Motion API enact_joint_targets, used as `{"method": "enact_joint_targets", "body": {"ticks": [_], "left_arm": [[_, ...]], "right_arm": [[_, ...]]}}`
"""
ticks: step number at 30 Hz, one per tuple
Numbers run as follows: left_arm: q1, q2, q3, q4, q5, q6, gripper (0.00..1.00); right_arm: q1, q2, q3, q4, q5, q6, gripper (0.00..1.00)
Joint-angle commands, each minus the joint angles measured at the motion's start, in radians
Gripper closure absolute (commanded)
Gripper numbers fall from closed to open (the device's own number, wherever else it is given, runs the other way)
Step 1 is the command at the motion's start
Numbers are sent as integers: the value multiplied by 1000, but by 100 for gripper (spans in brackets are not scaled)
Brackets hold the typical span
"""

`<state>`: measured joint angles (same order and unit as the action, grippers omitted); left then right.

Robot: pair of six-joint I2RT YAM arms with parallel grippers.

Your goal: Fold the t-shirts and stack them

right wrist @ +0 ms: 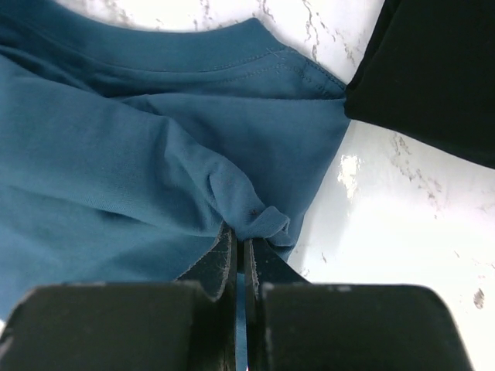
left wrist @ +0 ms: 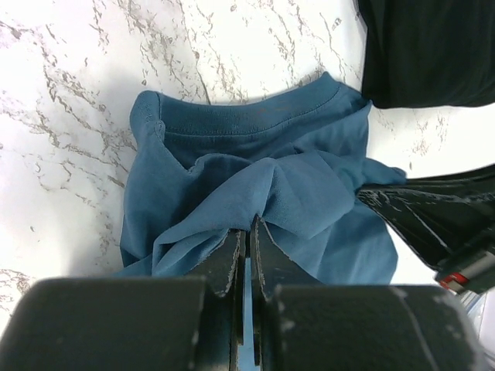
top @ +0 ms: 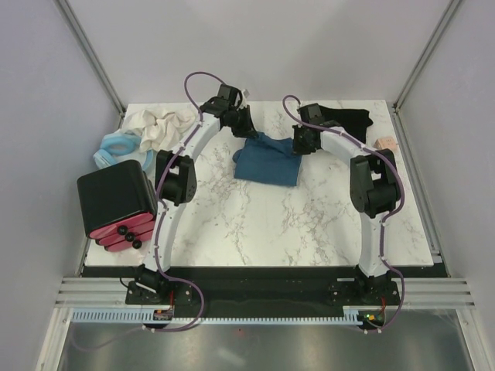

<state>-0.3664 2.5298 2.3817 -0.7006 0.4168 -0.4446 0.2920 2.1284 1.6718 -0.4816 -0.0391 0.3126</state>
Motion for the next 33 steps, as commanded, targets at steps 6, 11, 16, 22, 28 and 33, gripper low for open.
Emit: {"method": "enact_joint_targets", "body": {"ticks": [6,11,16,22,28,33], "left_arm": [[-11,40,54,53,-33,-9,98],[-11,57,51,62,-52,-16,96],[-9,54,47,78,-68,-14,74],[-2,-38,8,128,-173,23,52],[32,-120,5,148,-208,30,50],[37,-239,-70,145,-181,73,61]], "right_arm": [[-2,2,-12,143,76,20,100],[-2,33,12,172,84,28,99],[-4,24,2,216,110,57,61],[-4,-54,-21,327,166,53,48],[-7,-51,121,324,182,23,44],[-8,-71,200,255,104,3,51]]}}
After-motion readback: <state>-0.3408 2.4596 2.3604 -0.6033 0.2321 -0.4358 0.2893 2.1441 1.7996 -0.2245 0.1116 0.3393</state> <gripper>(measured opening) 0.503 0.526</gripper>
